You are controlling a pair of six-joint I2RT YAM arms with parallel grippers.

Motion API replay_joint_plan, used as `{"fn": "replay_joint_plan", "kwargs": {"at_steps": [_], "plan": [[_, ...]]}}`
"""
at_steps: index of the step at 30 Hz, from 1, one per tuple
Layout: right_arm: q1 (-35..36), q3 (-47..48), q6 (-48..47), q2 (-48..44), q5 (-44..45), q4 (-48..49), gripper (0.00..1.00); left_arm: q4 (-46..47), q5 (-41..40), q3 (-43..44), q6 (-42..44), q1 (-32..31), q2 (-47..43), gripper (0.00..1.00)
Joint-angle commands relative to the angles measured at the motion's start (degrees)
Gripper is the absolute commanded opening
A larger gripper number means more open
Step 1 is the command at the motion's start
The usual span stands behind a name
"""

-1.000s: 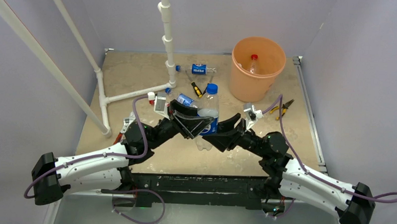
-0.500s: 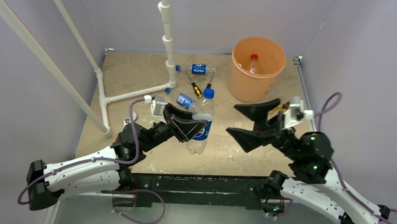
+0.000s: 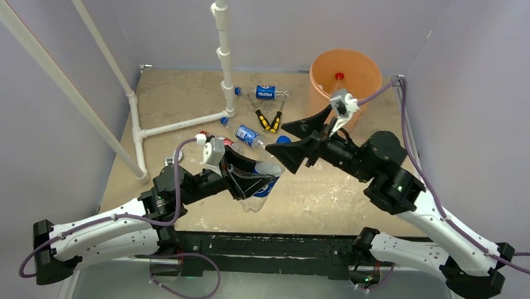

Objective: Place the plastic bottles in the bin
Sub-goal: Place the plastic bottle in the trash bin.

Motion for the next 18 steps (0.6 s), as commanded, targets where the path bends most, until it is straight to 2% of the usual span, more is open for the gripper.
{"fn": "replay_joint_plan", "kwargs": {"at_steps": [1,7,12,18], "plan": [[-0.1,2.2,1.2,0.9,-3.6,-3.9,0.87,0.3,1.9,2.6,2.3,-0.1,-1.3,0.20],[-0.1,2.8,2.1,2.0,-3.1,-6.2,0.73,1.8,1.5,2.4,1.8,-0.1,-0.3,0.20],[-0.1,2.0,2.7,0.1,-0.9,-5.9,0.65,2.1,1.5,2.3,1.7,-0.1,-0.1,0.20],[-0.1,1.4,3.0,0.1,-0.9,-6.0,0.45,2.1,1.1,1.9,1.7,-0.1,-0.6,0.19]]}}
